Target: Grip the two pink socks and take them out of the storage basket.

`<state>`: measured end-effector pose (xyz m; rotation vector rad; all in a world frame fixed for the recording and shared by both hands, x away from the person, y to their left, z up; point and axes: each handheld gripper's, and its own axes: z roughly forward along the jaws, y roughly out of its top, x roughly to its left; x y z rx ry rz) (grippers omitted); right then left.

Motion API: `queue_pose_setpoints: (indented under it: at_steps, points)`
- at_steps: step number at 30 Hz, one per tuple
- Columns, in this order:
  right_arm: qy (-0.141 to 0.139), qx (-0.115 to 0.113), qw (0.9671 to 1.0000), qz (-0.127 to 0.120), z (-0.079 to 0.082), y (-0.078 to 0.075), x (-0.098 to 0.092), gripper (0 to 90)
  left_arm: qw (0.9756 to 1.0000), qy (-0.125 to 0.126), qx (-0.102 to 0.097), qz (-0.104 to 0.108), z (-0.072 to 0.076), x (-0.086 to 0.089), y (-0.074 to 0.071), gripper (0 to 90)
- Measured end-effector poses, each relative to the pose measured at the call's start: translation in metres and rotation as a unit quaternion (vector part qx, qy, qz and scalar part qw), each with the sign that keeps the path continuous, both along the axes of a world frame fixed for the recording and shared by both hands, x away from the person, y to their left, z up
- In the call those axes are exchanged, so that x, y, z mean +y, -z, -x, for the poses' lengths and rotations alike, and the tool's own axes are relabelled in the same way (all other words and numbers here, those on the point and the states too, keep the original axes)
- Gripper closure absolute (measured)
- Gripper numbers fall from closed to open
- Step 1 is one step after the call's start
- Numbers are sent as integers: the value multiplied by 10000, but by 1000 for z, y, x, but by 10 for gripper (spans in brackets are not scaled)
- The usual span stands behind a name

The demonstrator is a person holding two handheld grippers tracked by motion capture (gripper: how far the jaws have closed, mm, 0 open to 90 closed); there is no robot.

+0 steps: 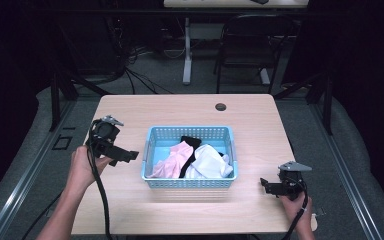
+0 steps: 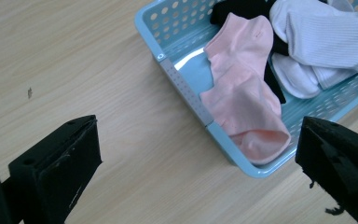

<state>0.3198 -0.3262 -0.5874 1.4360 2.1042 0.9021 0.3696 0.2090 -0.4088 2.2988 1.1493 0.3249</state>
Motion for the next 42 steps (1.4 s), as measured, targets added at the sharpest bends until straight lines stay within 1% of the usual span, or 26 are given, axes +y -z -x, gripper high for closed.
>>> queue_pose_setpoints:
  at_steps: [3, 6, 10, 12, 14, 17, 19, 20, 21, 22, 23, 24, 25, 26, 28, 32, 33, 34, 35, 36, 37, 39, 40, 42]
  points:
    - [-2, -1, 10000, -3, 0, 0, 0, 100, 9997, 180, 99, -125, -3, -14, -2, 0]
    - [-7, 6, 10000, 9, 0, 0, 0, 100, 9985, 426, 226, -261, -6, -31, -1, 1]
    - [-7, 4, 10000, 10, 0, 0, 0, 101, 9965, 636, 361, -395, -11, -53, 5, 1]
    - [-5, 5, 10000, 10, 0, 0, 0, 101, 9958, 707, 432, -392, -14, -61, 10, 1]
    - [-6, 4, 10000, 10, 0, 0, 0, 101, 9950, 745, 492, -455, -17, -68, 14, 1]
    - [-8, 5, 10000, 10, 0, 0, 0, 101, 9937, 789, 640, -474, -21, -76, 23, 2]
    - [-5, 2, 10000, 11, 0, 0, 0, 101, 9924, 831, 748, -523, -23, -81, 30, 2]
    - [-6, 5, 10000, 11, 0, 0, 0, 101, 9913, 854, 830, -562, -24, -84, 33, 3]
    - [-6, 5, 10000, 11, 0, 0, 0, 101, 9913, 854, 830, -562, -24, -84, 33, 4]
    - [-5, 4, 10000, 9, 0, 0, 0, 101, 9897, 870, 924, -661, -26, -89, 40, 3]
    - [-5, 3, 10000, 10, 0, 0, 0, 101, 9897, 870, 924, -661, -26, -89, 40, 2]
    - [-4, 3, 10000, 10, 0, 0, 0, 101, 9879, 896, 1066, -681, -28, -93, 47, 1]
    - [-4, 4, 10000, 10, 0, 0, 0, 101, 9879, 896, 1066, -681, -28, -93, 47, 1]
    - [-4, 3, 10000, 10, 0, 0, 0, 101, 9871, 911, 1113, -702, -30, -96, 52, 1]
    - [-5, 3, 10000, 10, 0, 0, 0, 101, 9863, 933, 1146, -735, -32, -99, 56, 1]
    - [-5, 3, 10000, 10, 0, 0, 0, 101, 9857, 916, 1195, -760, -36, -102, 60, 9]
    - [-5, 3, 10000, 11, 0, 0, 0, 101, 9855, 908, 1207, -774, -37, -103, 62, 28]
    - [-4, 5, 10000, 11, 0, 0, 0, 101, 9848, 917, 1239, -804, -38, -103, 63, 58]
    - [-5, 3, 10000, 10, 0, 0, 0, 101, 9847, 914, 1246, -807, -38, -104, 64, 97]
    - [-4, 3, 10000, 11, 0, 0, 0, 101, 9840, 923, 1284, -820, -39, -104, 65, 142]
    - [-4, 3, 10000, 11, 0, 0, 0, 101, 9840, 923, 1284, -820, -39, -104, 65, 165]
    - [-4, 3, 10000, 9, 0, 0, 0, 101, 9824, 930, 1378, -857, -40, -106, 70, 230]
    - [-4, 4, 10000, 12, 0, 0, 0, 101, 9819, 938, 1420, -836, -40, -106, 71, 252]
    - [-6, 4, 10000, 10, 0, 0, 0, 101, 9810, 953, 1436, -891, -40, -108, 74, 293]
